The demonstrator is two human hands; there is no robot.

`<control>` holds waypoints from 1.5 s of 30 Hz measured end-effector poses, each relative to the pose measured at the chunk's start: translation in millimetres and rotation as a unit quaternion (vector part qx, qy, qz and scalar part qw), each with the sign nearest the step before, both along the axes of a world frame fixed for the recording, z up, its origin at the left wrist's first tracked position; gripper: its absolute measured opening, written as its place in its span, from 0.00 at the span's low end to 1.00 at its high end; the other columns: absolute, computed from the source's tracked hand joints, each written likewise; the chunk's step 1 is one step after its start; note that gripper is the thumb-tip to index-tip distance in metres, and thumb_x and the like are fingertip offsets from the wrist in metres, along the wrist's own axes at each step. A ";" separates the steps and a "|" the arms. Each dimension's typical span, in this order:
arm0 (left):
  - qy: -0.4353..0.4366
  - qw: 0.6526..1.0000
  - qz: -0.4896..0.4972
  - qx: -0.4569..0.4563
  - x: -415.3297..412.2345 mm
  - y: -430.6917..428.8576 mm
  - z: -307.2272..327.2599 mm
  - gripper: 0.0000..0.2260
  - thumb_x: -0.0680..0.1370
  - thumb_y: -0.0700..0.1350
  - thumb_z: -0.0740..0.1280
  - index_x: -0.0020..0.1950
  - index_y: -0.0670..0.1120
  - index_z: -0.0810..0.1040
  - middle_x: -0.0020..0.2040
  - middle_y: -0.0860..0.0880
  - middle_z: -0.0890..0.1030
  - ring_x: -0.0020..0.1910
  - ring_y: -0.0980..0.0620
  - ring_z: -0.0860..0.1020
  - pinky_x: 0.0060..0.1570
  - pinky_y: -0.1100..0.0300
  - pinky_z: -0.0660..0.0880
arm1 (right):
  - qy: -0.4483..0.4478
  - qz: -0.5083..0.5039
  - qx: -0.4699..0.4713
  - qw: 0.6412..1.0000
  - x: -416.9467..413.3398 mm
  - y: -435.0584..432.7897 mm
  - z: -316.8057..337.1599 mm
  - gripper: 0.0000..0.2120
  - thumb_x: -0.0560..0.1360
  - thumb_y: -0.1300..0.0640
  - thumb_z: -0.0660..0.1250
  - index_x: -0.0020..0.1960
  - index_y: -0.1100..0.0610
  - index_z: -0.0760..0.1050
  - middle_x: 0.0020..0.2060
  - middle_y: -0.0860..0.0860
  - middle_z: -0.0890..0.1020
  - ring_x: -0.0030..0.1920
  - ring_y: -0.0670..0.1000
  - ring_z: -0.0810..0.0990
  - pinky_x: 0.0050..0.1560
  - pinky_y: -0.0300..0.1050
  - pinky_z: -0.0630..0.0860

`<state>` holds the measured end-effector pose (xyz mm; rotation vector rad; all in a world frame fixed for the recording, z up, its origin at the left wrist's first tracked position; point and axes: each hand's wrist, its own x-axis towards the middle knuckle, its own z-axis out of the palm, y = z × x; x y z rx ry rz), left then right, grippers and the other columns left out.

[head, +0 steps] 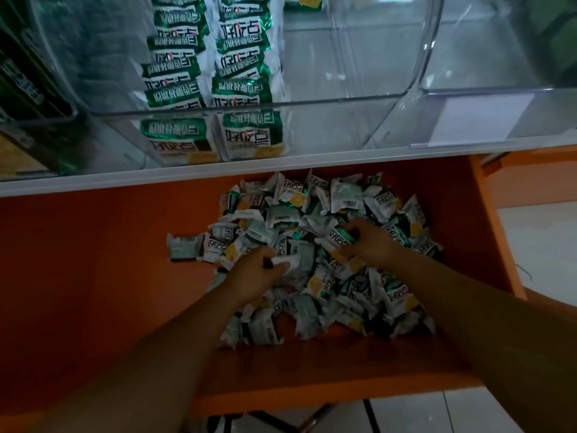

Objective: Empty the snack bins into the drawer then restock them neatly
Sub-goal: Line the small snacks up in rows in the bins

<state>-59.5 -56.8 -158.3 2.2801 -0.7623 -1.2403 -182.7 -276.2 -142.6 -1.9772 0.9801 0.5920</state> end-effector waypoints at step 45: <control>0.029 0.865 0.315 -0.389 68.6 34.9 307.3 0.22 0.71 0.48 0.76 0.59 0.61 0.71 0.57 0.52 0.78 0.51 0.50 0.82 0.51 0.47 0.81 | -0.308 0.062 -0.160 0.936 92.6 19.6 334.8 0.20 0.71 0.54 0.75 0.57 0.50 0.69 0.48 0.48 0.79 0.44 0.47 0.79 0.42 0.35 0.75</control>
